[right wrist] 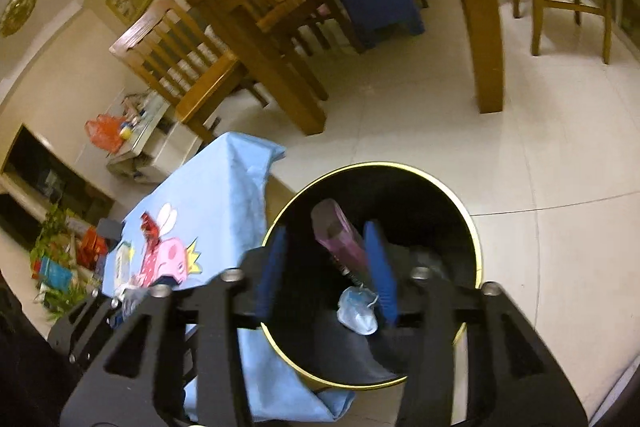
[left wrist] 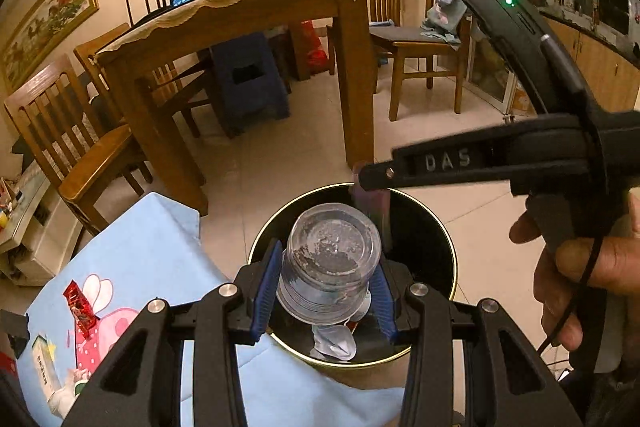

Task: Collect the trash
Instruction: 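Carry the pink can and clear cup to the bin and release both, then move both tools back toward the table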

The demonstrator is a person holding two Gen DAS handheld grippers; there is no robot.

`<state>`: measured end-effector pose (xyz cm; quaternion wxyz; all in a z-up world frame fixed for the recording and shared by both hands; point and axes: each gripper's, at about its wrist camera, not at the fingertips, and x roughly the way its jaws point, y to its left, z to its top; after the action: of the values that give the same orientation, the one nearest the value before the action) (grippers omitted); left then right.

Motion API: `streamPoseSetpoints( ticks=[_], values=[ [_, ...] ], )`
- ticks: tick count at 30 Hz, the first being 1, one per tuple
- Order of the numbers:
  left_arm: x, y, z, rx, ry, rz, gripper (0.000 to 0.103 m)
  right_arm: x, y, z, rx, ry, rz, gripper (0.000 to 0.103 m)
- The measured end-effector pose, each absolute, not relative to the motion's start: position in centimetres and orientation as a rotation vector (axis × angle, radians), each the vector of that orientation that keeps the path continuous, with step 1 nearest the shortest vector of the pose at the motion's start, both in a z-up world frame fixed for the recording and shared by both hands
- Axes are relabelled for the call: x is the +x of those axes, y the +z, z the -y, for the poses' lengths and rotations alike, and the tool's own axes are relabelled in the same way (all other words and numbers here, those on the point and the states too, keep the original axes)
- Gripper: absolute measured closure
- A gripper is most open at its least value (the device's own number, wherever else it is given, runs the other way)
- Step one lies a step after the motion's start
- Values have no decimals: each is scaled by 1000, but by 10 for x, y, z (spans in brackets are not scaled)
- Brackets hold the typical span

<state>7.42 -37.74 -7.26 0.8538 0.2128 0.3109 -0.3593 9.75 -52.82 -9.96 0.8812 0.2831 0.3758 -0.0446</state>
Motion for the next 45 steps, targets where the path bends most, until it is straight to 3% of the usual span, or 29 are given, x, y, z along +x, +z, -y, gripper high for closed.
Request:
streamPoseSetpoints(
  ticks=[9,25,28,35,45],
  values=[
    [66,-73,377,457,-760,-636,62,81,-93,546,646,-175,-703,51],
    [61,-63,345,422,-710,-612,35,93,-84,523,588,-149,-689,42],
    [50,-68,309,408,-669,-607,21,105,-81,500,514,-102,-693,40],
    [34,-85,204,399,-486,-635,14,136,-78,392,230,47,-709,26],
    [71,-84,4,208,-76,-675,13,234,-90,193,-71,288,-811,19]
  ],
)
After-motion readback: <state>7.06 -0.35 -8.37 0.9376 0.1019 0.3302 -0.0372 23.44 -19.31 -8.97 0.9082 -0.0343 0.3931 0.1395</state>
